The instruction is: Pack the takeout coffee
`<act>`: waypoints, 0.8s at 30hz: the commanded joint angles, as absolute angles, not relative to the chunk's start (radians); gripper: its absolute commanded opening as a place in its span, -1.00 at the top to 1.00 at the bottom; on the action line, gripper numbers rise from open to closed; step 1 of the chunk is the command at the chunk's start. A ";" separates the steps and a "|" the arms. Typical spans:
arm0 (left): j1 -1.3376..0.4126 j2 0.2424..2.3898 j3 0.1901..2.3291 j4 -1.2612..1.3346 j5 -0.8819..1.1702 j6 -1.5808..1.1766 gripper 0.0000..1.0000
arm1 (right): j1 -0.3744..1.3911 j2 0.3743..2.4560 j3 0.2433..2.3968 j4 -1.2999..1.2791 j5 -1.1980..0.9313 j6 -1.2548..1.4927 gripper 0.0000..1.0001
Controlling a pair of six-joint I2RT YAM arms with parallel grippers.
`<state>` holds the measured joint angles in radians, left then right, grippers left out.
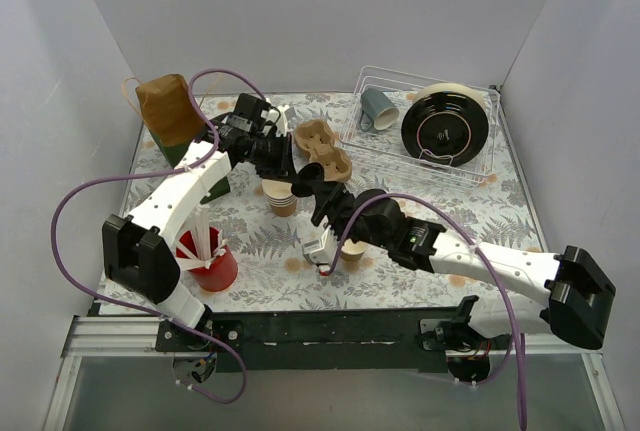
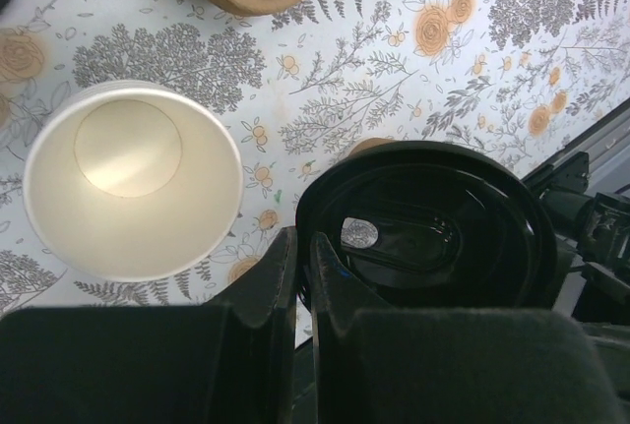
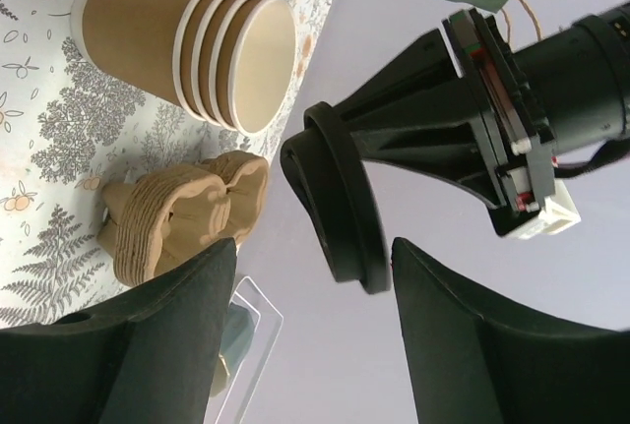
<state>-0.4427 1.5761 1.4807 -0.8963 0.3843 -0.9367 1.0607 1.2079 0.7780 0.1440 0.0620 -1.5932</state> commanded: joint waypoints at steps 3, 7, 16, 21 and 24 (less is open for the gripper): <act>-0.465 1.542 1.480 -0.917 0.400 -0.928 1.00 | 1.080 1.262 0.813 0.213 0.121 -1.666 -0.43; -0.466 1.539 1.482 -0.925 0.394 -0.925 1.00 | 1.085 1.276 0.822 0.229 0.129 -1.669 -0.34; -0.466 1.526 1.499 -0.913 0.400 -0.939 0.90 | 1.097 1.256 0.790 0.279 0.121 -1.652 0.66; -0.466 1.534 1.581 -0.891 0.348 -0.972 0.33 | 1.115 1.194 0.752 0.259 0.092 -1.553 0.81; -0.466 1.542 1.666 -0.861 0.339 -0.983 -0.05 | 1.140 1.143 0.742 0.236 0.069 -1.456 0.85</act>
<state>-0.4606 1.5764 1.5414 -0.9131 0.3599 -0.9607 1.1084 1.2228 0.7513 0.2108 0.1055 -1.5749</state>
